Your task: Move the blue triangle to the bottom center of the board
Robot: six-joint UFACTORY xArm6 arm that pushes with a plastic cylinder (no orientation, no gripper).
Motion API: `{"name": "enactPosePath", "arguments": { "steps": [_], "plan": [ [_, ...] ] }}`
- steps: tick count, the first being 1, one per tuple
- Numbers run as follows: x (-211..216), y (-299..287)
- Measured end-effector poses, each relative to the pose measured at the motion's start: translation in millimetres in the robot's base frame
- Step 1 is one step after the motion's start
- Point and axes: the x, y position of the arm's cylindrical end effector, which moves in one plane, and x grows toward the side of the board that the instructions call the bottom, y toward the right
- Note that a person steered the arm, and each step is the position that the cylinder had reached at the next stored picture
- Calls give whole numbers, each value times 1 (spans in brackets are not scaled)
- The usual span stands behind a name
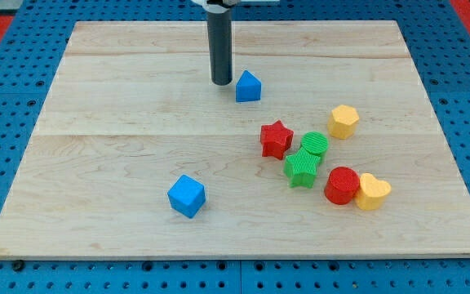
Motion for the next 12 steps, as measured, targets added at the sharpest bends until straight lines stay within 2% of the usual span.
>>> {"name": "enactPosePath", "arguments": {
  "steps": [1,3,5,6,8,9,10,11,12],
  "plan": [
    [-15,-23],
    [-34,-25],
    [-29,-10],
    [-1,34],
    [9,71],
    [46,74],
    [88,46],
    [73,-9],
    [68,-26]
  ]
}}
